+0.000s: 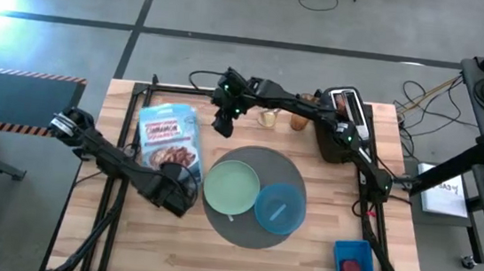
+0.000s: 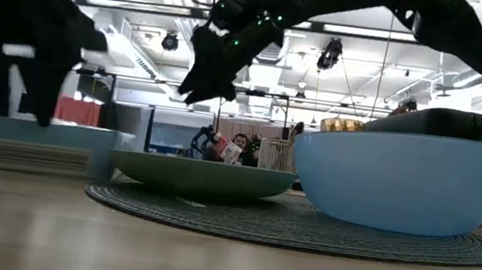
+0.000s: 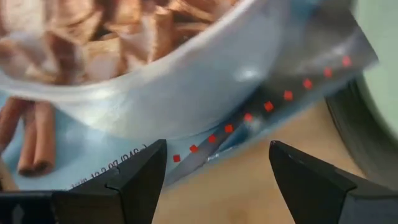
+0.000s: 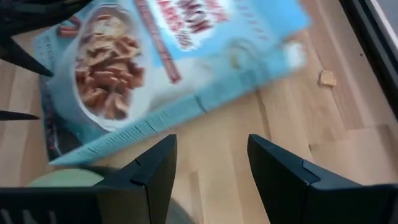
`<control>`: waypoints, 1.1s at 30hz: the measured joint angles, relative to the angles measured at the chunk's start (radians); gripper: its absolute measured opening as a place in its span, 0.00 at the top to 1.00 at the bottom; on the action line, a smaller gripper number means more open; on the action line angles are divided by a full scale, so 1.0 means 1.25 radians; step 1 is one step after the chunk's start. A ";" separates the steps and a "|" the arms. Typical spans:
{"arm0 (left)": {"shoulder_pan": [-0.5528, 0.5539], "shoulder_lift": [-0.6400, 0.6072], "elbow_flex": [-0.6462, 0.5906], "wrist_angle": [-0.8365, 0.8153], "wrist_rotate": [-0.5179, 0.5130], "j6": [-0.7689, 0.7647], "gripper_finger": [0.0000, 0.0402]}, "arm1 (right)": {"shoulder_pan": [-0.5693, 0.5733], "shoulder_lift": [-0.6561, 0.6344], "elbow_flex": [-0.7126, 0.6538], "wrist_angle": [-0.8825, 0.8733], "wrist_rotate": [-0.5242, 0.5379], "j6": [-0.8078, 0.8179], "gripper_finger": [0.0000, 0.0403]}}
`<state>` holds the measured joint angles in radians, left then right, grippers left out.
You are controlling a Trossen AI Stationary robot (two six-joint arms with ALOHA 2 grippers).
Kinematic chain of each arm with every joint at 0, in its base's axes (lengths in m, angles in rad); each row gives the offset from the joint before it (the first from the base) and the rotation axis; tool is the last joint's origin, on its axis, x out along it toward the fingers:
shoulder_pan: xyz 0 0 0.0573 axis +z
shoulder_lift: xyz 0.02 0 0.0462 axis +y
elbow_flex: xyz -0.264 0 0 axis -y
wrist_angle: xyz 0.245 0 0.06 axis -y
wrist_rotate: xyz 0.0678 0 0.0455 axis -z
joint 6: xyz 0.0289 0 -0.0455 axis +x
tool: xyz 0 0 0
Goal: Arrange a breakfast setting
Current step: Pour the cereal from the cereal box into the blue bowl
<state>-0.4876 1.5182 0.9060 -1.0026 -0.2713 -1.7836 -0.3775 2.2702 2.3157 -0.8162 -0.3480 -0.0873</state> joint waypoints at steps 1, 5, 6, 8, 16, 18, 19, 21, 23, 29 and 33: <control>-0.014 0.001 0.015 0.003 0.025 -0.001 0.33 | 0.000 -0.008 0.000 -0.004 0.000 -0.003 0.54; -0.074 0.003 0.092 0.014 0.065 -0.015 0.33 | 0.000 -0.046 0.000 -0.015 0.000 -0.020 0.54; -0.088 0.003 0.111 0.013 0.064 -0.020 0.33 | 0.000 -0.056 0.000 -0.015 0.000 -0.021 0.54; -0.111 0.003 0.150 0.010 0.056 -0.035 0.33 | 0.000 -0.072 0.001 -0.013 0.000 -0.028 0.54; -0.154 0.002 0.266 -0.141 -0.119 -0.084 0.33 | -0.005 -0.124 0.001 -0.014 0.007 -0.053 0.54; -0.148 0.002 0.276 -0.232 -0.176 -0.115 0.33 | -0.010 -0.129 0.001 -0.015 0.007 -0.055 0.54; -0.142 0.002 0.277 -0.278 -0.193 -0.135 0.33 | -0.015 -0.129 0.001 -0.018 0.007 -0.055 0.54; -0.126 0.001 0.267 -0.351 -0.204 -0.179 0.34 | -0.025 -0.127 0.001 -0.036 0.009 -0.055 0.54; -0.111 0.001 0.241 -0.418 -0.197 -0.223 0.34 | -0.033 -0.121 -0.006 -0.052 0.009 -0.050 0.54; -0.090 -0.001 0.133 -0.404 -0.081 -0.263 0.34 | -0.031 -0.102 -0.061 -0.047 -0.007 -0.025 0.54; -0.091 -0.011 0.067 -0.281 -0.061 -0.263 0.34 | -0.008 -0.088 -0.103 -0.002 -0.083 0.006 0.54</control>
<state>-0.6010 1.5039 0.9896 -1.3542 -0.3480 -2.1128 -0.3877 2.1607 2.1866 -0.8181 -0.4522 -0.0796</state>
